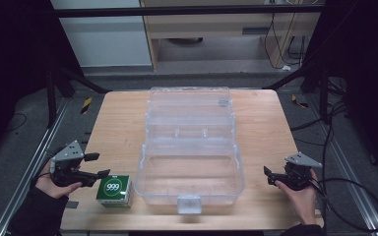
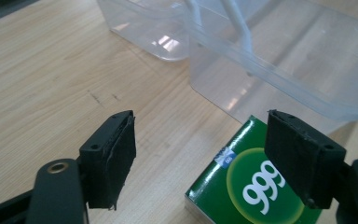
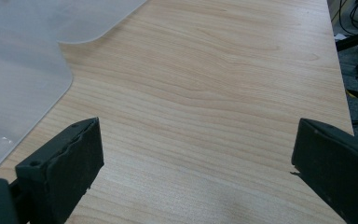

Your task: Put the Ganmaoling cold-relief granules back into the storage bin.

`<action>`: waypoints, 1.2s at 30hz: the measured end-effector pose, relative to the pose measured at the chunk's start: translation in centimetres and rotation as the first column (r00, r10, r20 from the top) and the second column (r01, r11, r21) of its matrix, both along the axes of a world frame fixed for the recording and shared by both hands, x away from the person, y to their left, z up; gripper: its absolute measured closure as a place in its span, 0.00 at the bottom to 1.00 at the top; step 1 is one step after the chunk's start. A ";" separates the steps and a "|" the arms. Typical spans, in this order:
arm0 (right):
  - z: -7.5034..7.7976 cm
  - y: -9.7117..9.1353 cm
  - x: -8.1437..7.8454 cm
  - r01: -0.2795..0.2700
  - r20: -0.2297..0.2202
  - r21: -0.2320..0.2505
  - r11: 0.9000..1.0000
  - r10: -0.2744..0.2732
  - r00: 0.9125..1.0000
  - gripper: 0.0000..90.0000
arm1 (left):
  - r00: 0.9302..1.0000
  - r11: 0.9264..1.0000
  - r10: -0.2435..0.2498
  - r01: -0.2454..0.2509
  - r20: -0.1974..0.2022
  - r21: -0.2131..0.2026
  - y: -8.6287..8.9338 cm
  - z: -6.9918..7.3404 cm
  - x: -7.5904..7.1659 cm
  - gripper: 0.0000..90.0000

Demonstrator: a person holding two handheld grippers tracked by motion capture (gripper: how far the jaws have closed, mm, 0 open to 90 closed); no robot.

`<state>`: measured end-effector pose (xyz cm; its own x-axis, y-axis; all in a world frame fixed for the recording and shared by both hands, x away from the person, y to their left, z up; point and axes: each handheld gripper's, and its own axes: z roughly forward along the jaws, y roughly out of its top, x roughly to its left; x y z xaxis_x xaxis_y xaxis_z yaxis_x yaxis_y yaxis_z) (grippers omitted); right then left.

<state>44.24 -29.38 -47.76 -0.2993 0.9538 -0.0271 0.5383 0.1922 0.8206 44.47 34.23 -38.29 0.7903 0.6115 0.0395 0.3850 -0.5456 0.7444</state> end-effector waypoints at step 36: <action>-0.7 0.5 0.1 -0.044 -0.024 -0.095 0.994 0.042 0.999 0.03 | 0.937 0.894 -0.308 0.344 -0.161 0.289 -4.0 0.3 -0.5 0.07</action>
<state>44.37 -28.87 -48.46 -0.3418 0.9332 -0.1109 0.5450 0.2930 0.7856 43.98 30.25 -38.02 0.9532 0.2899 0.0862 0.2146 -0.8490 0.4829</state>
